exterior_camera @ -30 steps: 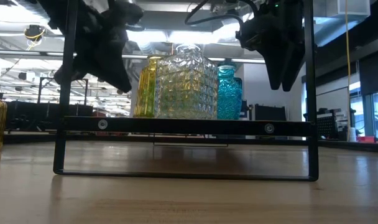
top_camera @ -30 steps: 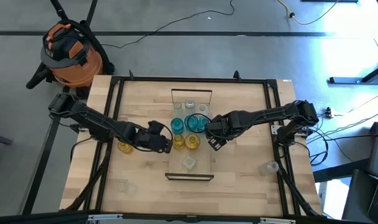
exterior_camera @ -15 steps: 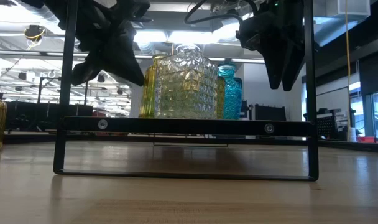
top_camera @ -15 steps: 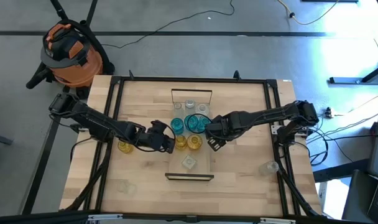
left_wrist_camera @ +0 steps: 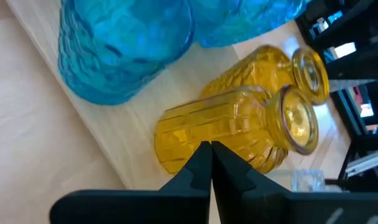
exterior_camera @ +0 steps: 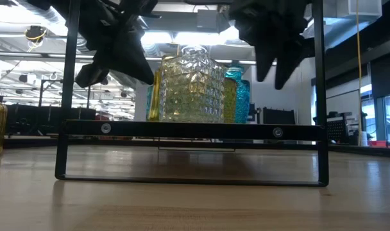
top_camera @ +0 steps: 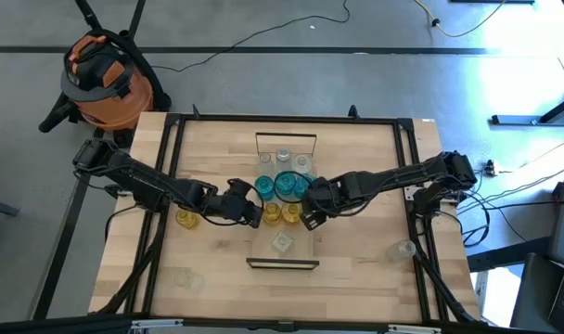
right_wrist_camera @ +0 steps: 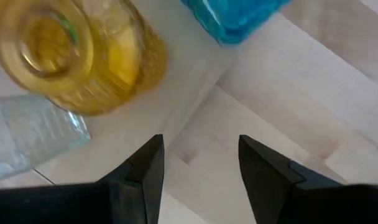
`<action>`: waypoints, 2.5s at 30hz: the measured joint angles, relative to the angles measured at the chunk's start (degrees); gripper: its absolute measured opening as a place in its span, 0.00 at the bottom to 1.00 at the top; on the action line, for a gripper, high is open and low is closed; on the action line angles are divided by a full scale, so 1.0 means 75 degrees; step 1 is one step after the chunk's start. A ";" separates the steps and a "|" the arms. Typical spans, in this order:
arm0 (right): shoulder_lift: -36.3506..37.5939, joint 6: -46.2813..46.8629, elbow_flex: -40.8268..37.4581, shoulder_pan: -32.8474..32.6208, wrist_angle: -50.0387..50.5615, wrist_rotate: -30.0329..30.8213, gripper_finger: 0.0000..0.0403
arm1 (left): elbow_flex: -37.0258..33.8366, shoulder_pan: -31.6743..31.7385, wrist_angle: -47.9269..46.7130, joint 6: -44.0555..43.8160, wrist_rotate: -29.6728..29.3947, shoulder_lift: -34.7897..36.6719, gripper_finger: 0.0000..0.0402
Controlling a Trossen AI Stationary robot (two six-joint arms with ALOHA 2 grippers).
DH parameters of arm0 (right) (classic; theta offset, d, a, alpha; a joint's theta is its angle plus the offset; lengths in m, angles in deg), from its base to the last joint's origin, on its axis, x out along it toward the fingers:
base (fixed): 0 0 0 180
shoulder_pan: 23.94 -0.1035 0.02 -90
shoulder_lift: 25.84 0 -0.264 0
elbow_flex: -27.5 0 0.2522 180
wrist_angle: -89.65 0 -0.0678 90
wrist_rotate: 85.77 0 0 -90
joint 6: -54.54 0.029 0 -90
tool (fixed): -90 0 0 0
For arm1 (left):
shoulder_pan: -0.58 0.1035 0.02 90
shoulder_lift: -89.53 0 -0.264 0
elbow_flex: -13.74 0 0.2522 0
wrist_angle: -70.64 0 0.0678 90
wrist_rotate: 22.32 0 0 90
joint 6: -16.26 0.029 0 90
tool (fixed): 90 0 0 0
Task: Sort vases onto shelf
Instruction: Put the yellow vase on the shelf aligned with the other yellow vase
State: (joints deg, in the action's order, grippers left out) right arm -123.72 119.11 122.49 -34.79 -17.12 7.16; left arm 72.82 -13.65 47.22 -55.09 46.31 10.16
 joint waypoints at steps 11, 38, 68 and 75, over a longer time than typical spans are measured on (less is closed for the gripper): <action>0.0000 0.0018 0.0000 -0.0010 -0.0091 -0.0150 0.42 | 0.0000 0.0300 -0.0402 -0.0141 0.0969 0.0000 0.00; 0.0000 0.0012 0.0000 -0.0007 -0.0123 -0.0056 0.42 | 0.0000 0.0299 0.0641 -0.0011 0.0982 -0.0880 0.00; 0.0000 0.0190 0.0000 -0.0005 0.0054 0.0081 0.42 | 0.0000 0.0497 0.1464 0.0190 0.1279 -0.1171 0.00; 0.0000 0.0350 0.0000 -0.0007 0.0196 0.0147 0.42 | 0.0000 0.0561 0.1992 0.0184 0.1785 -0.1600 0.00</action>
State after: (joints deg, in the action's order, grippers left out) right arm -123.72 121.73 122.49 -34.84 -15.65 8.26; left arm 72.82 -9.44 62.15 -53.71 59.70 -1.84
